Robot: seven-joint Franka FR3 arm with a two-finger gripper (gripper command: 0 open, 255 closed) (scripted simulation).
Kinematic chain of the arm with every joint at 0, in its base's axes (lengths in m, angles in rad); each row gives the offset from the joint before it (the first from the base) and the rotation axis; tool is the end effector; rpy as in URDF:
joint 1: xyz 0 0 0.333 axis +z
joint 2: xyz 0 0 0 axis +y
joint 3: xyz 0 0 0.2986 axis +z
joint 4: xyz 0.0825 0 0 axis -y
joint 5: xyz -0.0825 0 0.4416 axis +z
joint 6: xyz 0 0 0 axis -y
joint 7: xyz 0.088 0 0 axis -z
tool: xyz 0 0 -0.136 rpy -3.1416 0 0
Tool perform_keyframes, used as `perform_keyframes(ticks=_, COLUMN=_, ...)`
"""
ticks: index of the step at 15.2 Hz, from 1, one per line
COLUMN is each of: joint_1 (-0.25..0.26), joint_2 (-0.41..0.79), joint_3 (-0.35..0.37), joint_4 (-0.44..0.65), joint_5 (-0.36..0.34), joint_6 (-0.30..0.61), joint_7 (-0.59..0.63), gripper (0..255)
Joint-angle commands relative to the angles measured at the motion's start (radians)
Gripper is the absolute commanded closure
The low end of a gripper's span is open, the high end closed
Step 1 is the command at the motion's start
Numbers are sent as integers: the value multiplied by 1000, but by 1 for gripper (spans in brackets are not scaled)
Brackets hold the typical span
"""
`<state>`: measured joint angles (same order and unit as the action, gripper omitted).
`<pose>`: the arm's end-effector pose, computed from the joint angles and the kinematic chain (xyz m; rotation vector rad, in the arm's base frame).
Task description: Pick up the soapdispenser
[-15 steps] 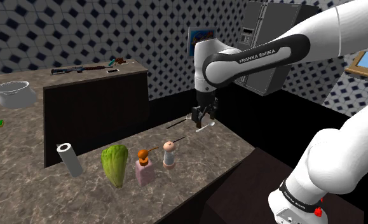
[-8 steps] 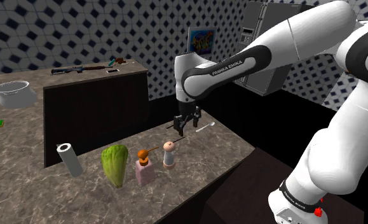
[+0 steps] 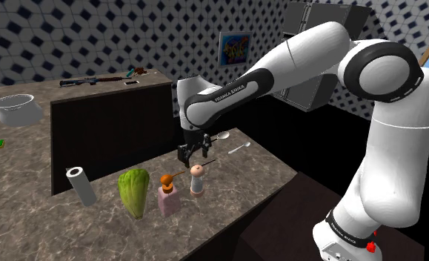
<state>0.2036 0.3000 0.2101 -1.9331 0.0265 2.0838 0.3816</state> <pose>0.5793 0.2562 0.2441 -3.1087 -0.0198 0.2564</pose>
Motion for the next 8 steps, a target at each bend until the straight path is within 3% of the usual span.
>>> perform_keyframes(ticks=1, joint_1=18, joint_2=84, joint_3=3, joint_4=74, joint_5=-10, joint_6=12, joint_7=22, gripper=0)
perform_keyframes(ticks=8, joint_1=84, joint_2=360, joint_3=2, joint_4=384, joint_5=-39, joint_6=-14, joint_7=73, gripper=0)
